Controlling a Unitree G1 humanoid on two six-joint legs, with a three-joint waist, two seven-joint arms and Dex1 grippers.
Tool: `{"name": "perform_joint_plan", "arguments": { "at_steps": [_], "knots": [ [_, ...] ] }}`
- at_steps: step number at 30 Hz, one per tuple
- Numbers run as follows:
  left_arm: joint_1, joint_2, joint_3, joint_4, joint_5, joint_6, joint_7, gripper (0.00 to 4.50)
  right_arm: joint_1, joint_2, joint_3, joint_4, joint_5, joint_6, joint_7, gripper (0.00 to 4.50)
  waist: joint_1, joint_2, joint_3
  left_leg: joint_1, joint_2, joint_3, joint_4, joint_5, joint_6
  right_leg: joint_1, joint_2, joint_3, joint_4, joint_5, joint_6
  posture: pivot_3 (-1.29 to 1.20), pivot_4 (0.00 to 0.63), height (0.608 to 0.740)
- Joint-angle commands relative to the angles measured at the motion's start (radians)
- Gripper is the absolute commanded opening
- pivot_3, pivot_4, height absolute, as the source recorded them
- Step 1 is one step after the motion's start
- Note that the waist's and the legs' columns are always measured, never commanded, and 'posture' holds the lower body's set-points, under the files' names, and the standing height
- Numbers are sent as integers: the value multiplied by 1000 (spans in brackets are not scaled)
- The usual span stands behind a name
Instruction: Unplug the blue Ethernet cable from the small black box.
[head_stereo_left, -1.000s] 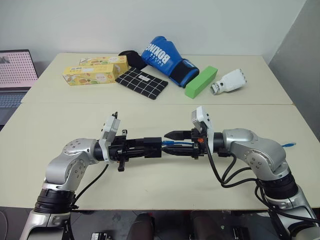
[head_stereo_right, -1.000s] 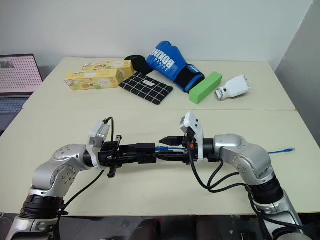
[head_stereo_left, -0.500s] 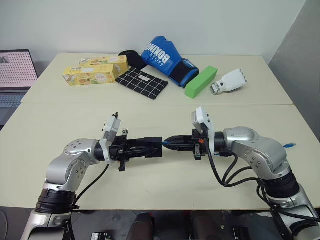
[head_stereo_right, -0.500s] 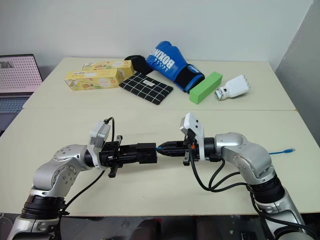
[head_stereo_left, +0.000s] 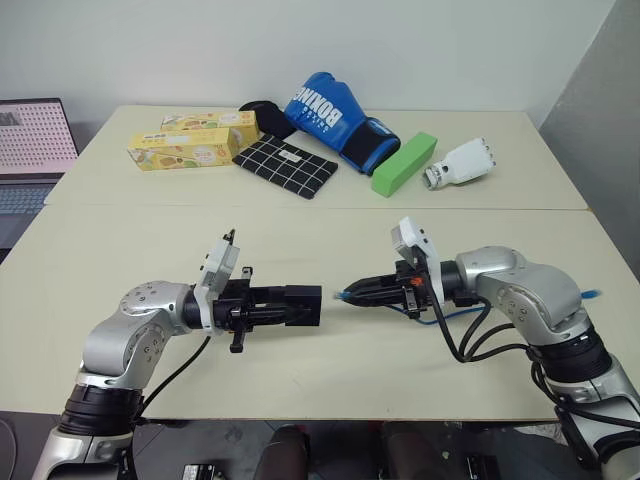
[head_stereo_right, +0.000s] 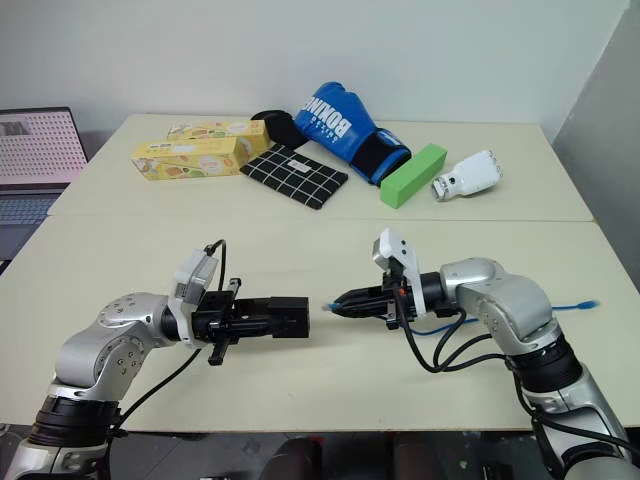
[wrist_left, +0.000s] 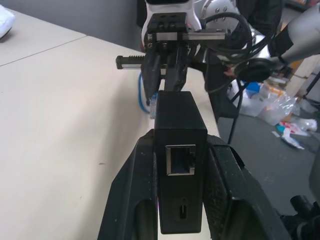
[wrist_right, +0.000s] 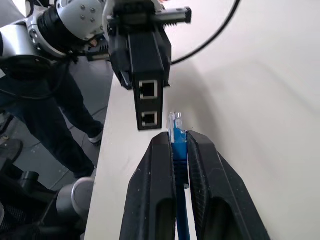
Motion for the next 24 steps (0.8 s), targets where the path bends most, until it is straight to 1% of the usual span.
{"name": "perform_joint_plan", "arguments": {
  "at_steps": [1, 3, 6, 10, 13, 15, 17, 18, 19, 20, 22, 24],
  "knots": [
    [27, 2, 37, -10, 9, -29, 25, 787, 4, -17, -38, -14, 9, -7, 10, 89, -1, 0, 0, 0, 0, 0, 0, 0, 0, 0, 0, 0, 0, 0, 0, 0, 150, 740],
    [47, 6, 48, -28, 4, -20, 45, 787, 9, -10, -62, 11, -9, -28, -23, 89, -1, 0, 0, 0, 0, 0, 0, 0, 0, 0, 0, 0, 0, 0, 0, 0, 150, 740],
    [75, 8, 79, -51, -10, 3, 95, 786, -4, 20, -93, 137, -116, -144, -127, 89, -1, 0, 0, 0, 1, 0, 0, 0, 0, 0, 0, 0, 0, 0, 0, 0, 150, 740],
    [74, -13, 108, -59, 3, 20, 200, 786, -38, 96, -112, 377, -303, -354, -348, 89, 0, 0, 0, 0, 0, 0, 0, 0, 0, 0, 0, 0, 0, 0, 0, 0, 150, 740],
    [64, -22, 98, -64, 44, 23, 282, 786, -59, 171, -131, 522, -387, -455, -491, 89, 0, 0, 0, 0, 0, 1, 0, 0, 0, -1, 0, 1, 0, 0, 0, 0, 150, 740],
    [51, -51, 104, -59, 63, 7, 349, 786, -68, 221, -125, 614, -442, -520, -573, 89, -1, 0, 0, -1, 0, 1, -1, 0, 0, -2, 0, 1, 0, 0, 0, 0, 150, 740],
    [42, -71, 106, -44, 90, -23, 388, 786, -77, 252, -126, 668, -470, -555, -602, 783, -1, 0, 0, -3, 0, 2, 0, 0, 0, -4, -1, 2, 1, 0, 0, 0, 150, 740],
    [35, -85, 110, -27, 116, -49, 420, 786, -81, 261, -128, 675, -471, -554, -592, 907, 0, 0, 0, -6, 1, 2, 0, 0, 0, -6, -1, 2, 2, 0, 0, 0, 150, 740],
    [29, -97, 115, -12, 130, -68, 442, 786, -83, 266, -130, 678, -474, -557, -582, 1351, 0, 0, 0, -8, 1, 3, 1, 0, -1, -9, -1, 2, 3, 0, 0, 0, 150, 740],
    [24, -111, 123, 2, 145, -92, 466, 786, -83, 266, -131, 671, -474, -556, -572, 1431, 0, 0, 0, -9, 1, 3, 1, 0, -1, -10, -1, 2, 3, 0, 0, 0, 150, 740],
    [20, -146, 144, 26, 187, -166, 533, 786, -66, 236, -132, 595, -462, -530, -513, 1952, 0, 0, 0, -10, 1, 3, 2, 1, -1, -11, -1, 2, 4, 0, 0, 0, 150, 740],
    [5, -185, 170, 84, 273, -273, 657, 786, -32, 192, -131, 480, -411, -510, -396, 2351, 1, 0, 0, -10, 1, 3, 2, 0, -1, -11, -1, 2, 4, 0, 0, 0, 150, 740]
  ]
}}
